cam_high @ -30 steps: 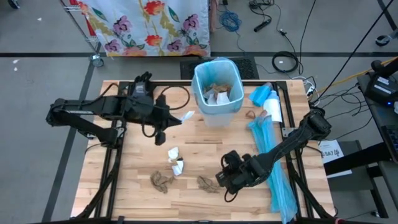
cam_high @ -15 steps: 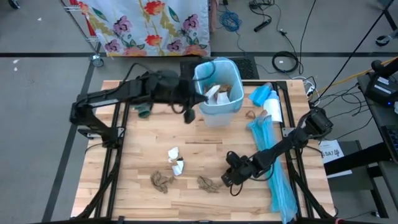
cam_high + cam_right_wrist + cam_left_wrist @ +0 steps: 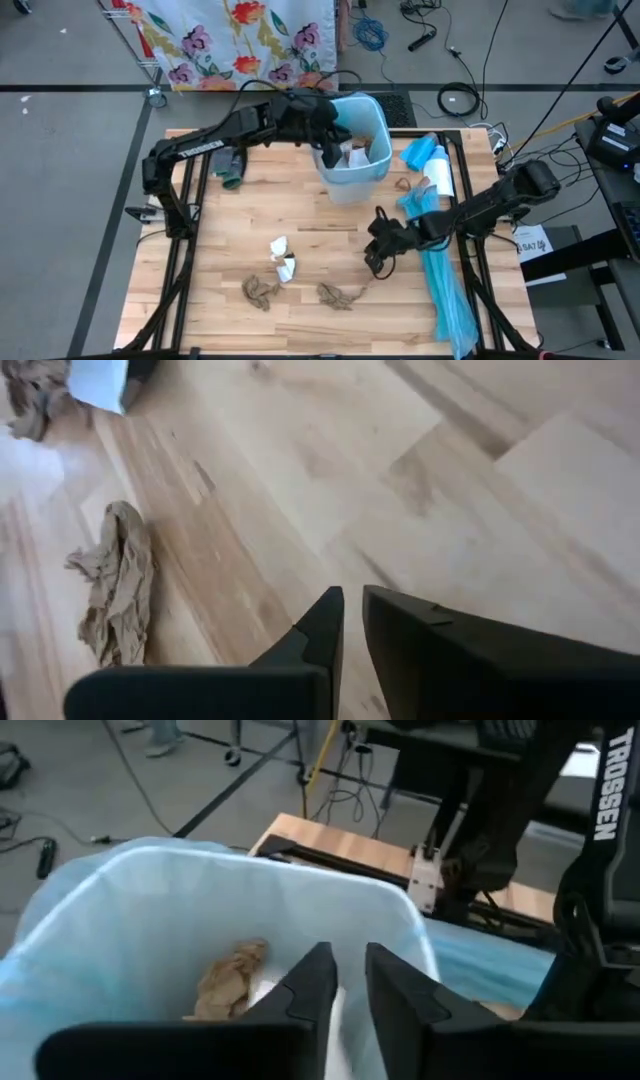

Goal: Place trash/remove bag and relplace
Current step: Put the piece of magazine into the trash bin, then put the brown napkin into the trash bin

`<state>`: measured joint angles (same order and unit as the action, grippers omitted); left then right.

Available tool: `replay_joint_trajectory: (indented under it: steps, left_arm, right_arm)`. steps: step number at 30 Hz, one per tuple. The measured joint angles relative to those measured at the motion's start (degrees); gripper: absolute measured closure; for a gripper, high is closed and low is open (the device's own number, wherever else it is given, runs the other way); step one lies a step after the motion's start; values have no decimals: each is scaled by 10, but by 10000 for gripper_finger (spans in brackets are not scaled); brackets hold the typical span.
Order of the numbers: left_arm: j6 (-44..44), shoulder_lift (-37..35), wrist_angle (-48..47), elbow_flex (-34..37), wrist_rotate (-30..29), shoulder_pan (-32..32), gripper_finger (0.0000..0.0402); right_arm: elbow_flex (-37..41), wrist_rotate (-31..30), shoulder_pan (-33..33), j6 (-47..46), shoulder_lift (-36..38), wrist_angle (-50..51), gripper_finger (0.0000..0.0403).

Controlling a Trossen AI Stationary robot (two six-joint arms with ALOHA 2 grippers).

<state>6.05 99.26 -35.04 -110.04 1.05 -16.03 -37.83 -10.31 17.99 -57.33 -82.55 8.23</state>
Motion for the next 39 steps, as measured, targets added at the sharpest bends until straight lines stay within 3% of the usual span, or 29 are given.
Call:
replay_joint_trajectory:
  steps: [7,15,19,23,30,34,39]
  left_arm:
    - [20,-6,-7,0,1,-10,282]
    - [32,-86,-123,0,16,27,279]
    - [27,-124,-195,21,10,66,279]
    - [47,-166,-196,91,0,108,279]
    - [124,-250,-107,287,-28,169,278]
    - [177,-303,-67,396,-33,194,278]
    - [249,-359,-35,515,-52,234,278]
  right_arm:
    - [5,13,-20,50,33,-12,378]
    - [5,12,-14,70,33,-25,376]
    - [5,13,-7,77,29,-60,356]
    - [4,11,1,77,17,-97,313]
    - [-18,11,29,72,-48,-172,237]
    - [-87,12,48,80,-99,-157,228]
    - [-218,15,55,101,-171,-44,236]
